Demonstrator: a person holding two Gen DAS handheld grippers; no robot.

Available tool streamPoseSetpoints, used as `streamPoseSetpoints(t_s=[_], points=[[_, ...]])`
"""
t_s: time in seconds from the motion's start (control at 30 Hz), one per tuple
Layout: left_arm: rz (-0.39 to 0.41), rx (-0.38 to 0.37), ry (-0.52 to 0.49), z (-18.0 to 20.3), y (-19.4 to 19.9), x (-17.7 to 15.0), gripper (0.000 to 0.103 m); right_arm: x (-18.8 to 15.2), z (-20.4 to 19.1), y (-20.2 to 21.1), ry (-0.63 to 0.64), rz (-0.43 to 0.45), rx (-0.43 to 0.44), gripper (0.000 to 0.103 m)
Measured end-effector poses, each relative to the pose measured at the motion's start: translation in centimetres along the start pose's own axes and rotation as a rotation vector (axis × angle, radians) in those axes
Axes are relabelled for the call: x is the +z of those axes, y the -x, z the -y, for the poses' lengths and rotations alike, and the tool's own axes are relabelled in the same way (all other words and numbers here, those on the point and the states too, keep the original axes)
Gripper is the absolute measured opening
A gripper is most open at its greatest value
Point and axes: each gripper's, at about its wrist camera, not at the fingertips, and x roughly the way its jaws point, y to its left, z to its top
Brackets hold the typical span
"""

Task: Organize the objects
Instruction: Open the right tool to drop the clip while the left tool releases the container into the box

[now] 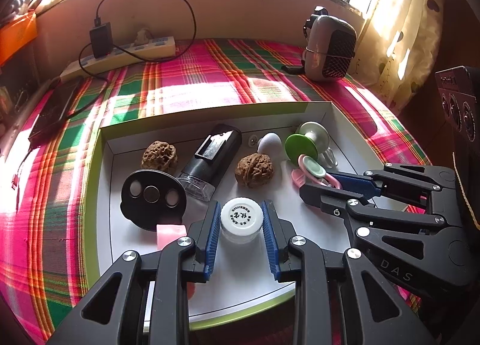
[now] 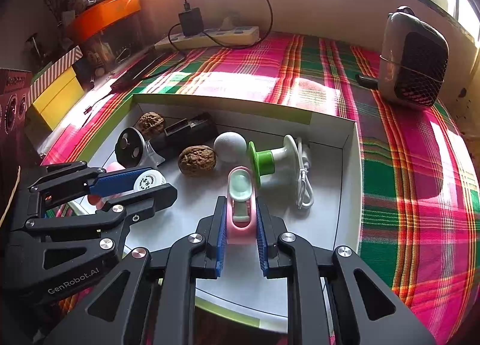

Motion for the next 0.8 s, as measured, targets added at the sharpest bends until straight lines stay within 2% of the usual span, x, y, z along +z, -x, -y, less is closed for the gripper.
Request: streamPoseSetpoints(t_s=[0.8], points=[[-0.004,0.023,-0.022,0.45,-0.38,0.12,0.026,-0.12,-0.14,0.2,0.012,0.002,-0.037,0.021]])
